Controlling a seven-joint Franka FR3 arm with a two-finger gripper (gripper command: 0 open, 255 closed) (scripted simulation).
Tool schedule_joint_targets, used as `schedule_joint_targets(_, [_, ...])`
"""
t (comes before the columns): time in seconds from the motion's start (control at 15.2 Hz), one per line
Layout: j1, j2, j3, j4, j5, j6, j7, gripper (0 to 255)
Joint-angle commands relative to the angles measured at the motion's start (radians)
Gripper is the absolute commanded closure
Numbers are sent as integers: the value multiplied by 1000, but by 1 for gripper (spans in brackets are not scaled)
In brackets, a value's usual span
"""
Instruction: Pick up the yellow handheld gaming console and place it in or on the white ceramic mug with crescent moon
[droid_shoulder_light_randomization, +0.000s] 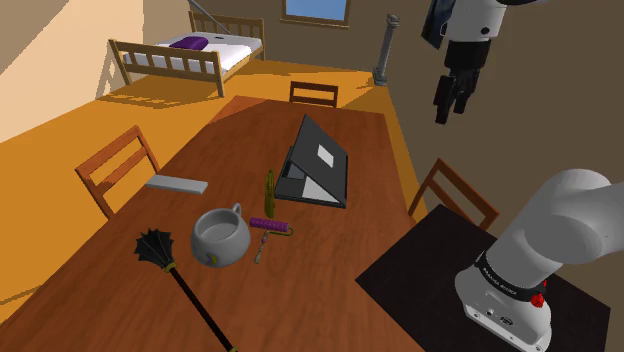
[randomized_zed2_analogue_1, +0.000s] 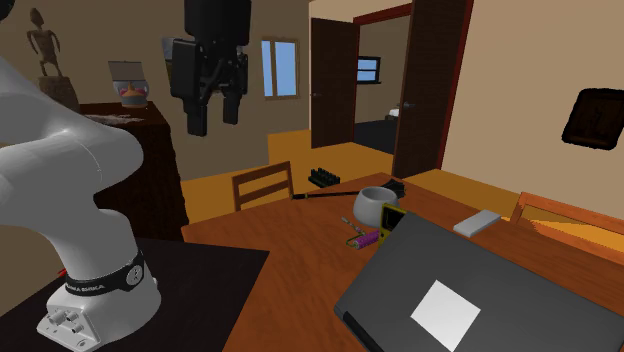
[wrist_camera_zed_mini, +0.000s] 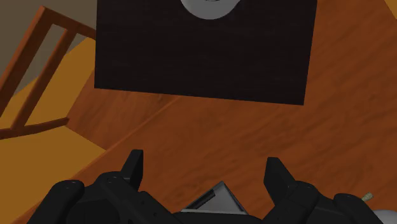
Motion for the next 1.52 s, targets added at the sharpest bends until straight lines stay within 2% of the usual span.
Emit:
schedule_joint_targets(0.0, [0, 0, 0, 0, 0, 0, 0, 0])
schedule_joint_targets(0.4, [33, 90, 90, -55, 64, 187, 108, 0])
schedule_joint_targets(0.79, [60, 230, 181, -59, 102, 375, 214, 0])
schedule_joint_targets(1.12, [73, 378, 253, -23, 101, 522, 307, 0])
schedule_joint_targets(1.45, [79, 546, 319, 49, 61, 648, 414, 0])
